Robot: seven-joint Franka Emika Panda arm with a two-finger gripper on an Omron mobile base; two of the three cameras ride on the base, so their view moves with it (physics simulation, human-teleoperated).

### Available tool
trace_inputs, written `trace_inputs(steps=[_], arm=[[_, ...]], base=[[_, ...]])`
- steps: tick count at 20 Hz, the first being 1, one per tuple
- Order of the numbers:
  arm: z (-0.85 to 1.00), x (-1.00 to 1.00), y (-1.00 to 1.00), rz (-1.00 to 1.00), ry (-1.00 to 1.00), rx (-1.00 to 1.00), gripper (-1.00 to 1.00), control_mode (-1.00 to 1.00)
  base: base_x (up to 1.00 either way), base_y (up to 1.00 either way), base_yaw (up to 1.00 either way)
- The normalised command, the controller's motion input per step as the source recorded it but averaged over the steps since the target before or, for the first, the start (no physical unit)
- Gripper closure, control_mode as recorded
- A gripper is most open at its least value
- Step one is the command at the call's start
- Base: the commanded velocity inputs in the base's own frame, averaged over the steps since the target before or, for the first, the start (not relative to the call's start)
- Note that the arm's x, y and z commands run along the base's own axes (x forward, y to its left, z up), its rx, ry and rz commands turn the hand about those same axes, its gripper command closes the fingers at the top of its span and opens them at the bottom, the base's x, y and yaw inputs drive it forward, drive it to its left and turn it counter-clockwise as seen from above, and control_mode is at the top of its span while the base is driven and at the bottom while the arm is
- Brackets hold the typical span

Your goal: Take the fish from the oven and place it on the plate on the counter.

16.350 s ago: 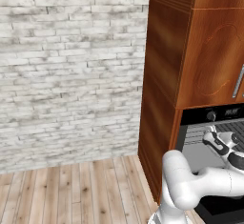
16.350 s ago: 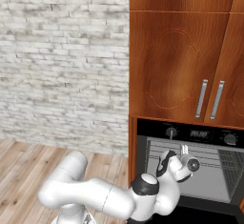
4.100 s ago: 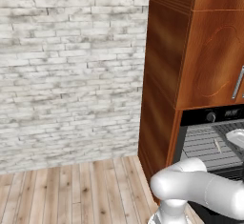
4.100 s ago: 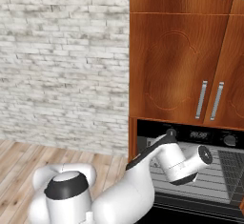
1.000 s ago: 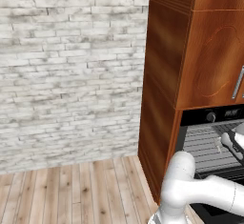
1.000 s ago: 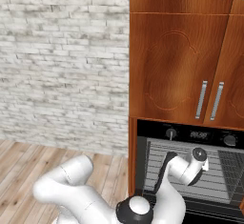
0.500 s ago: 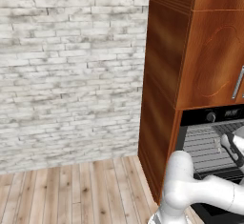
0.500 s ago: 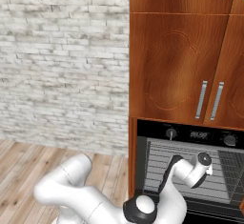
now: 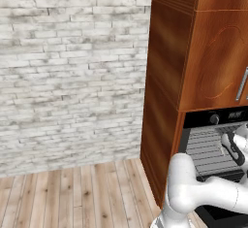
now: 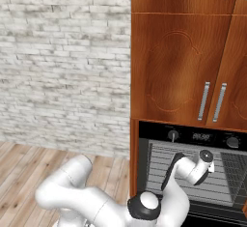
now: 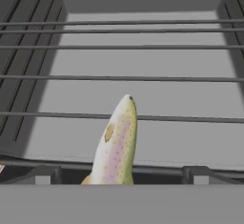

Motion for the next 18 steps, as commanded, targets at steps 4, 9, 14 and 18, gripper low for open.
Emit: trace_inputs(steps=[4,9,14,18], arm=[[-0.04,0.01,0.00,0.00,0.00,0.00,-1.00,-1.00],[-0.21,0.00,0.00,0.00,0.00,0.00,-1.00,-1.00],[-0.28,0.00,0.01,0.00,0.00,0.00,-1.00,-1.00],[-0.34,0.00,0.01,0.00,0.00,0.00,-1.00,-1.00]], base=[[0.00,0.00,0.00],[0.00,0.00,0.00],[0.00,0.00,0.00],[0.00,0.00,0.00]])
